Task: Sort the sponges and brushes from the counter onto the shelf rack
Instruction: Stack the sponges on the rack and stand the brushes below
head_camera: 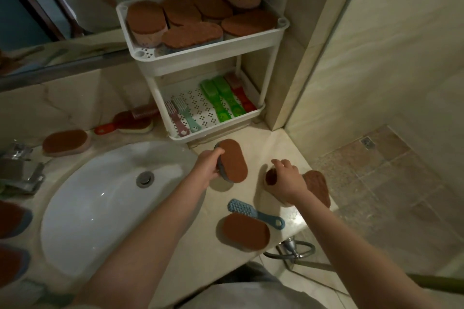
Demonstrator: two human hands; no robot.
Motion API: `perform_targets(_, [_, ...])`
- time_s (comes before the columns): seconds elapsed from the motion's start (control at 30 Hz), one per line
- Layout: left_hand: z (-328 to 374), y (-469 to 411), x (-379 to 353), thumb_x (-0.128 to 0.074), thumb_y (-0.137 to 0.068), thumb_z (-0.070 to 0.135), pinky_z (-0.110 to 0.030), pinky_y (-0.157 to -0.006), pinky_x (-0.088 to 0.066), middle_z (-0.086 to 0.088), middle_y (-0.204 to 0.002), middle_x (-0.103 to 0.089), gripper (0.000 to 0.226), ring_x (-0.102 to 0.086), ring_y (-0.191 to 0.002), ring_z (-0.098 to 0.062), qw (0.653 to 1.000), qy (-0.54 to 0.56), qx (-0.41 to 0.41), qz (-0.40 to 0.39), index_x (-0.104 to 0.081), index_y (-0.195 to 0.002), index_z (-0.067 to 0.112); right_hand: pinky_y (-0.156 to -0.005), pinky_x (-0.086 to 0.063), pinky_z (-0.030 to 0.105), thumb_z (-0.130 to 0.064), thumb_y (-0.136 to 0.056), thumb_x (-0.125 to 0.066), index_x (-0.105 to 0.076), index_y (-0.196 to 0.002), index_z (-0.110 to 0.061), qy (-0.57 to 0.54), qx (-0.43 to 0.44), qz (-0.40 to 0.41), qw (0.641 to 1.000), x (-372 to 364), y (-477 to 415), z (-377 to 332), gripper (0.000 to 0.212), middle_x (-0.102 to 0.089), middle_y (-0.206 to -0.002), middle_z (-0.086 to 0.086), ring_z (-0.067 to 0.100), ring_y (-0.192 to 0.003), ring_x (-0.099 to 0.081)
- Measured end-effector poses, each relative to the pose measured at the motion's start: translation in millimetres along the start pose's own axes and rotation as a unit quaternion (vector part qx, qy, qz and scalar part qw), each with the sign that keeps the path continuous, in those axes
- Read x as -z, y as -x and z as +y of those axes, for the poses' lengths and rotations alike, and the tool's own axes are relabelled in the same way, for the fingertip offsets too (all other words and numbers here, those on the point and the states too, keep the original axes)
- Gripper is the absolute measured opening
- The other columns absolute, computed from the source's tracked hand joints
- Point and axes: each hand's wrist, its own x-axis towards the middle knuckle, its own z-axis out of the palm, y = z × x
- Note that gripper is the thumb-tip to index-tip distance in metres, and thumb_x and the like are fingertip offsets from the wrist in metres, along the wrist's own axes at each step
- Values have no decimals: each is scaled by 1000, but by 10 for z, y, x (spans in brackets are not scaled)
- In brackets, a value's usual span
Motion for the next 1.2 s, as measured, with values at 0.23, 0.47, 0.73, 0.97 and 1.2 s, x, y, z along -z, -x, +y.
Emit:
perform_targets(0.23, [11,120,10,-52,-92,27,-41,-84,-52,-11,-112,-59,21,-58,-96,-26,998,-40,-49,31,-53,-109,14,-76,-44,33,-39,-79,-67,-41,-126,-15,-142,-9,75,987,124,2,-243,59,-55,-114,8,27,-99,-55])
perform_targets(0.47, [193,350,69,-50,-93,36,-39,-92,-49,-9,-124,-59,37,-58,-109,-26,988,-3,-141,56,-53,-124,17,-75,-47,30,-34,-76,-75,-48,-110,-14,-436,-21,194,879,548,-38,-816,48,-57,-99,-3,18,-88,-57])
perform_targets(0.73, [761,873,47,-45,-96,38,-29,-91,-40,-2,-129,-50,46,-49,-113,-16,959,22,-275,60,-42,-136,16,-74,-44,29,-33,-80,-71,-47,-90,-19,-562,119,280,769,1178,33,-1324,30,-53,-84,-6,10,-79,-52])
perform_targets(0.97, [1360,1177,88,-56,-91,31,-15,-72,-49,10,-107,-57,33,-56,-93,-2,925,13,-378,31,-45,-121,25,-67,-44,26,-29,-86,-64,-52,-87,-14,-566,232,317,725,1836,122,-1628,20,-54,-79,-4,8,-73,-53])
perform_targets(1.2, [2039,1376,120,-56,-90,33,-22,-76,-48,7,-109,-56,28,-57,-98,-9,894,28,-442,66,-43,-115,27,-86,-52,29,-38,-85,-59,-57,-108,-25,-588,310,245,705,2315,60,-1937,27,-62,-108,-5,9,-102,-60])
